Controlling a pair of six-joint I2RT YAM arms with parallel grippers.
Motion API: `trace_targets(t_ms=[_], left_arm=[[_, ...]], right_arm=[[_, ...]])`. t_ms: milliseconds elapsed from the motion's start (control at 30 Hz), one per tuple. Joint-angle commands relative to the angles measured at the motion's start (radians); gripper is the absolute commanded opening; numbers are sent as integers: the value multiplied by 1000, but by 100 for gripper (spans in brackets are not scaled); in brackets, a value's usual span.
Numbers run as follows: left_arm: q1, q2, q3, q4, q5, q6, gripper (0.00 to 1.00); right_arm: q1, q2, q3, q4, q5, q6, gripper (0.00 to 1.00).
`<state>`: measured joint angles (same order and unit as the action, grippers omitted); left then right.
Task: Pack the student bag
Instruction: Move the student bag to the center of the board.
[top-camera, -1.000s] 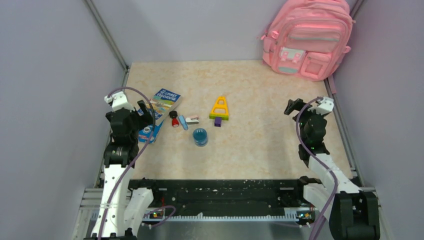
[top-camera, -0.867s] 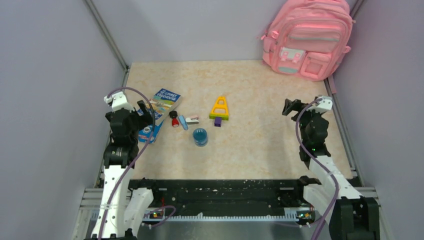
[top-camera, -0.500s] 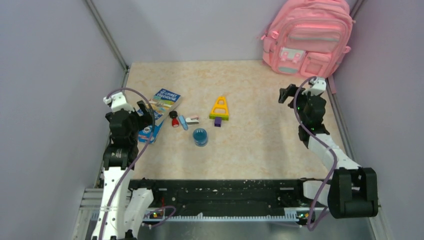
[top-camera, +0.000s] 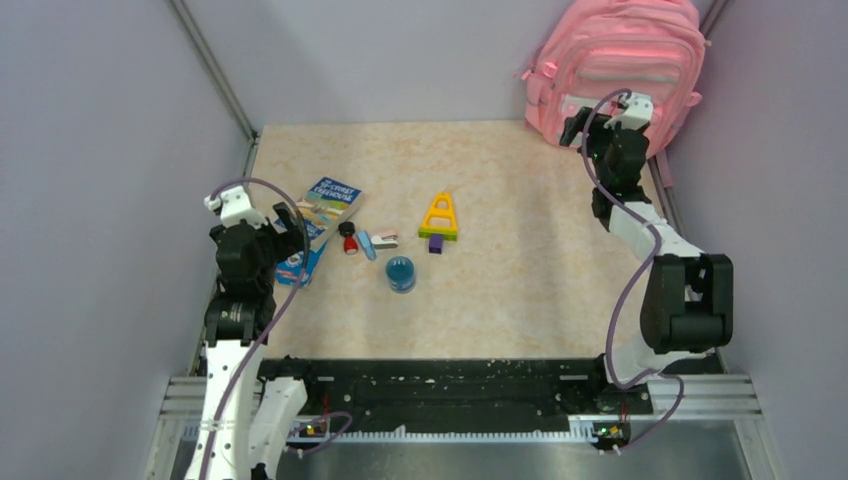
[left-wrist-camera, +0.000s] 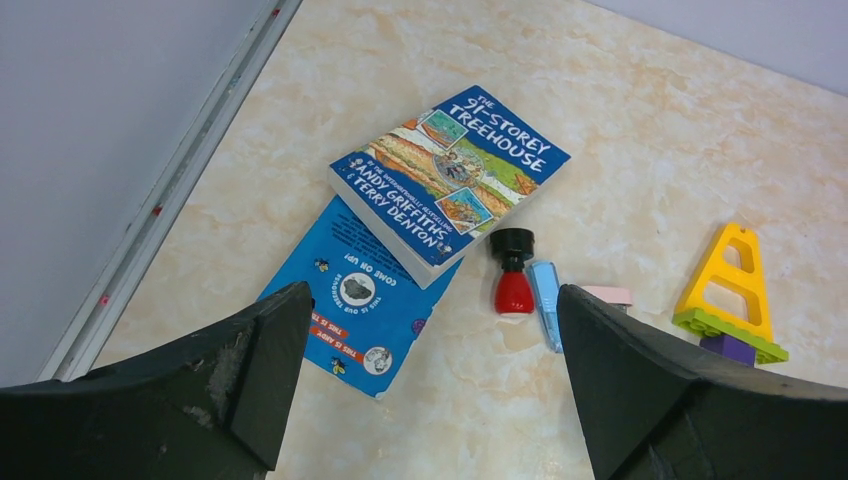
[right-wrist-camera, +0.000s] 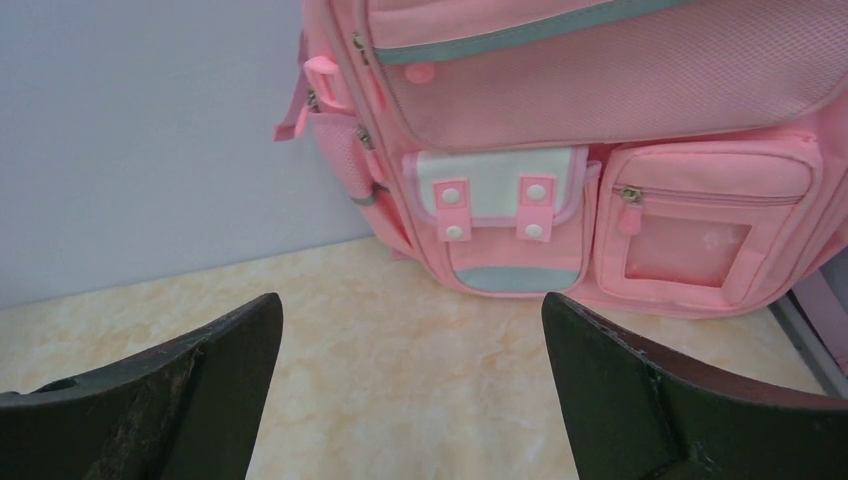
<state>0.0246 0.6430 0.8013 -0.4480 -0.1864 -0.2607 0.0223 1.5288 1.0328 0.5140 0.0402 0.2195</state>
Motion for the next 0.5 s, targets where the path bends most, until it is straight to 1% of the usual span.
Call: trace_targets(t_ms=[0, 133, 267, 400, 467], left_arm=[[3, -15, 15, 51, 25, -11, 96], [4, -17, 14, 51, 32, -12, 96], [4, -18, 16, 52, 41, -14, 96], [4, -17, 16, 52, 40, -14, 96], [3, -18, 16, 52, 31, -15, 95]], right_arm=[[-13, 84, 106, 143, 127, -19, 99], [-15, 190, 273, 96, 97, -56, 99], [-16, 279, 377, 126, 80, -49, 99], [-16, 413, 563, 43, 49, -27, 99], [-16, 470, 642, 19, 75, -11, 98]])
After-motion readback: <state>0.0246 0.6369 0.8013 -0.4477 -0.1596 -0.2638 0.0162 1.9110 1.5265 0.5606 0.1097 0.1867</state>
